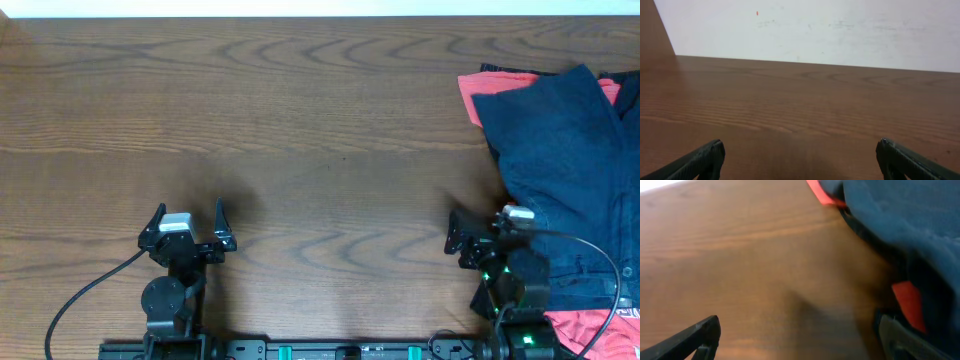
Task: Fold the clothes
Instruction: 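Move the right gripper forward over the navy clothing pile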
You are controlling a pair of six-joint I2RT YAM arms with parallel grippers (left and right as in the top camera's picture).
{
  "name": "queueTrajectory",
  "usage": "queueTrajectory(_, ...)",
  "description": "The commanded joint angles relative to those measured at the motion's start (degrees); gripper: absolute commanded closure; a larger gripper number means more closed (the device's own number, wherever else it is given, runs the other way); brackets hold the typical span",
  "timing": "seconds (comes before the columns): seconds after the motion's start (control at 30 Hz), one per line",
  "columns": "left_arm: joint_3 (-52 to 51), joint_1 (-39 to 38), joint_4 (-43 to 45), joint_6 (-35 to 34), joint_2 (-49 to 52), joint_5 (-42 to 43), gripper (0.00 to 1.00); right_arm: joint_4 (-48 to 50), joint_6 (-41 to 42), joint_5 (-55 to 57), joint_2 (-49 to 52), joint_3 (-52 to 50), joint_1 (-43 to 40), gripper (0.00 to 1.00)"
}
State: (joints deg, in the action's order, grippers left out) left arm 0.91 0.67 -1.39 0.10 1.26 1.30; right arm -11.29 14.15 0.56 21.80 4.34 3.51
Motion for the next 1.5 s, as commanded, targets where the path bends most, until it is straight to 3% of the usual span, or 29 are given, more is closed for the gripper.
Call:
queueTrajectory(0.0,-0.68,0.28,-2.64,0.72,0.13,-0.92,0.02,-4.11,-4.52,1.62,2.6,7.96,0.52,0.01)
queueTrajectory(0.2,-0.68,0.28,-2.64,0.72,0.13,-0.9,0.02,-15.89,-5.03,2.23,10.93,23.65,0.52,0.01)
queueTrajectory(0.57,-0.68,0.28,-2.64,0.72,0.13,-0.9,0.02,-39.85,7.02,2.25,32.87,49.64,0.52,0.01)
queueTrajectory(0.97,-0.68,0.28,-2.64,0.7,0.13,-0.87,0.02,-61.35,4.94,2.67,53.48,74.73,0.0,0.01)
queueTrajectory(1.2,-0.68,0.28,-2.64,0.7,0.13,-0.87,0.02,-65.24,2.91,2.62,61.29,83.27,-1.25,0.01)
queueTrajectory(1.47,-0.68,0.28,-2.64,0.7,0.13,-0.87,0.02,-69.35,2.95,2.49,61.35,83.12,-1.25,0.01)
